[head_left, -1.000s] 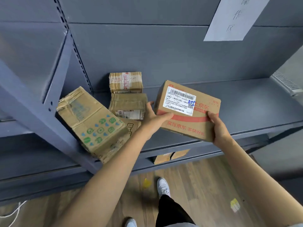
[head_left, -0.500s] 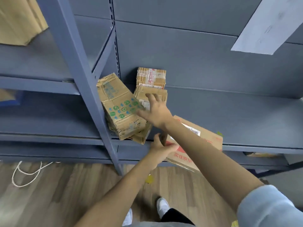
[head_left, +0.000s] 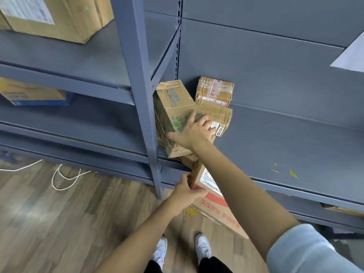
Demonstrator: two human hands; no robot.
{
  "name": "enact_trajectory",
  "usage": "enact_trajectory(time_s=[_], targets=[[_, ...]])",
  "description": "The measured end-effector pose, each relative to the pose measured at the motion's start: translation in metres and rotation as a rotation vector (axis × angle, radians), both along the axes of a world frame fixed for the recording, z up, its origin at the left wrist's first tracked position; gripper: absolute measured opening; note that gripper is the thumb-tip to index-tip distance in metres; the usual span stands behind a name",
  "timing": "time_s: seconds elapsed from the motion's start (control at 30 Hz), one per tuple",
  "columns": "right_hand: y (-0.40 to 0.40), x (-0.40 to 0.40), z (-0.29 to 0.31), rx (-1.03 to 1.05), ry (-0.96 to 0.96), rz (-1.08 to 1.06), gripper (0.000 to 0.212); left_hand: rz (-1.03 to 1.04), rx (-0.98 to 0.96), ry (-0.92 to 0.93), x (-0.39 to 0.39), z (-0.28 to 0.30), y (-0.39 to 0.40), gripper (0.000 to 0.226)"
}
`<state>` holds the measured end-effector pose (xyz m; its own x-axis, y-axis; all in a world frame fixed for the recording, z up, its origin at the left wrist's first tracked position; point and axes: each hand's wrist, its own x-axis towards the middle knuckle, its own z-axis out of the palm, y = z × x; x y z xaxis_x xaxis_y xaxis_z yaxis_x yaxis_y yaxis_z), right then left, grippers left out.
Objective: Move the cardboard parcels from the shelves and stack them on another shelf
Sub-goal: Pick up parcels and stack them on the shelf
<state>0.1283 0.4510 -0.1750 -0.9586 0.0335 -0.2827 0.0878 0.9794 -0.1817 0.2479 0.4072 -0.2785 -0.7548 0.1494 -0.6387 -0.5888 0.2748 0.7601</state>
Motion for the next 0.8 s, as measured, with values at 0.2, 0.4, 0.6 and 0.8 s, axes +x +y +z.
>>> enact_trajectory(time_s=[0.2,0.4,0.6,0.8], targets=[[0.036,-0.002,0.008,-0.487,0.000,-0.301,0.100,-0.145,0.074,0.025,0.008,-0.001,-0.033,0.052],[0.086,0.060,0.012,-1.198,0.122,-0.621,0.049,-0.252,0.066,0.037,0.026,0.007,-0.059,0.056],[0.130,0.146,0.014,-1.481,0.258,-0.706,0.027,-0.223,0.093,0.076,0.071,0.010,-0.074,0.060],[0.161,0.230,0.012,-1.482,0.357,-0.733,0.015,0.041,0.147,0.147,0.126,0.019,-0.094,0.066]])
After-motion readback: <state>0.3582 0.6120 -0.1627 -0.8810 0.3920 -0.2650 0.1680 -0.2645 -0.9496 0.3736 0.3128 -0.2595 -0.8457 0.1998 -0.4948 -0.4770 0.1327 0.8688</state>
